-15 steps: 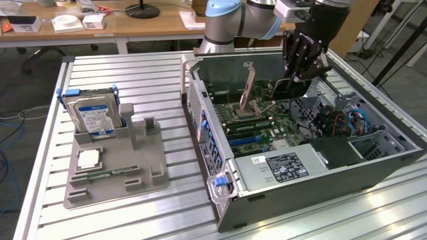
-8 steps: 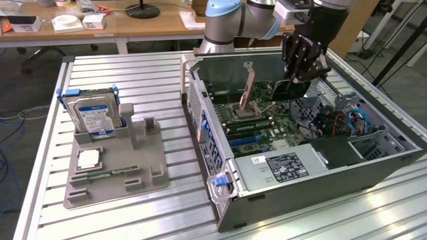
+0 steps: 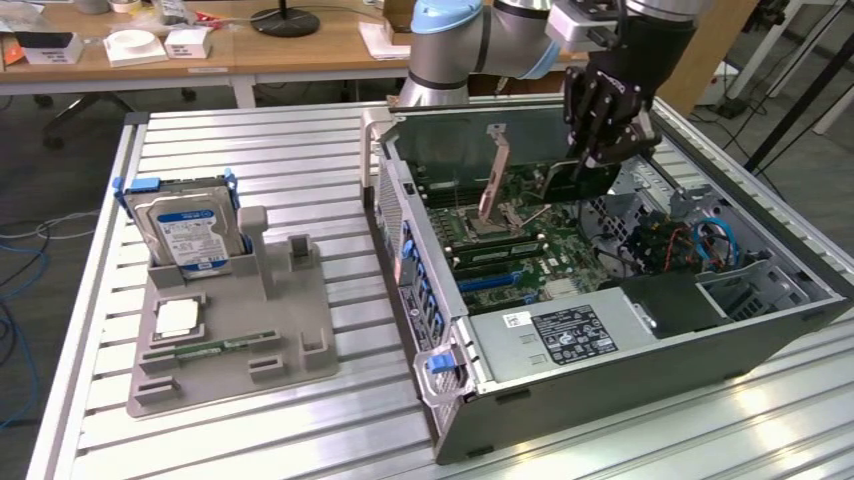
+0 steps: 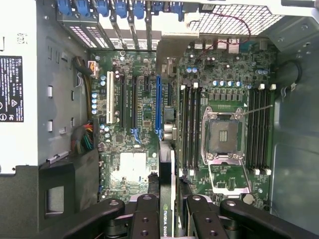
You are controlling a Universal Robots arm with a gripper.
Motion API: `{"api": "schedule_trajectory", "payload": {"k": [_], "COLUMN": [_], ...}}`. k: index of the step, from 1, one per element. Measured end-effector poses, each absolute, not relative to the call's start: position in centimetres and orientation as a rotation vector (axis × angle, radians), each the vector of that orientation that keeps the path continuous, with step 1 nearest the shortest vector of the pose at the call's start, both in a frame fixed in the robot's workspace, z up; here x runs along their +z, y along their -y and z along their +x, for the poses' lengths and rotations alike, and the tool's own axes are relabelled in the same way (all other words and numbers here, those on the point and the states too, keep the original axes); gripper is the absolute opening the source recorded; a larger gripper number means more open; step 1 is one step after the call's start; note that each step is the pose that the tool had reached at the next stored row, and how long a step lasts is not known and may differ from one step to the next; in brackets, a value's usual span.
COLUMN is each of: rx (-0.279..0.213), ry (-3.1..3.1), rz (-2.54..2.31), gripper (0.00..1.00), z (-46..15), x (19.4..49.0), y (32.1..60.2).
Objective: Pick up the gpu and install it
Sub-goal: 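Insert the gpu into the slot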
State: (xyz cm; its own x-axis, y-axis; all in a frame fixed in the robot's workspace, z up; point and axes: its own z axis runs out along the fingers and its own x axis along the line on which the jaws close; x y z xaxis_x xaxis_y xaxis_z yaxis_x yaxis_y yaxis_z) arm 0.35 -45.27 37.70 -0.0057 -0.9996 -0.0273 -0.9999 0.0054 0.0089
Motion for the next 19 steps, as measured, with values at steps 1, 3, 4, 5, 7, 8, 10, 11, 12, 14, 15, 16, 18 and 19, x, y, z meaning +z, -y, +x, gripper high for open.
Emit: {"api": "schedule_trajectory", "payload": {"k": [1,3,4,5,7,8,10,11,12,14,15,16,18,19], "rx": [0.04,0.04,0.04,0.04,0.04,0.04,0.04,0.04,0.04,0.04,0.04,0.04,0.04,0.04], "ry": [-2.218,-2.218,-2.218,-2.218,-2.218,-2.218,-2.218,-2.218,-2.218,-2.218,-2.218,-2.218,-2.218,-2.218], "rz": [-2.206,-2.206,-2.206,-2.206,-2.206,-2.206,-2.206,-2.206,-2.206,-2.206,-2.206,-2.206,-2.206,-2.206], "gripper": [0.26,0.26,0.26,0.26,0.26,0.26,0.26,0.26,0.26,0.26,0.26,0.26,0.26,0.26], "z": [0.35,0.34,0.34,0.34,0.35,0.34,0.34,0.33,0.33,0.32,0.32,0.32,0.31,0.31], "x": [37.67,37.61,37.58,37.56,37.51,37.49,37.42,37.38,37.33,37.22,37.17,37.12,37.02,36.97], "y": [45.28,45.29,45.3,45.31,45.35,45.36,45.4,45.42,45.44,45.49,45.5,45.51,45.54,45.55]}}
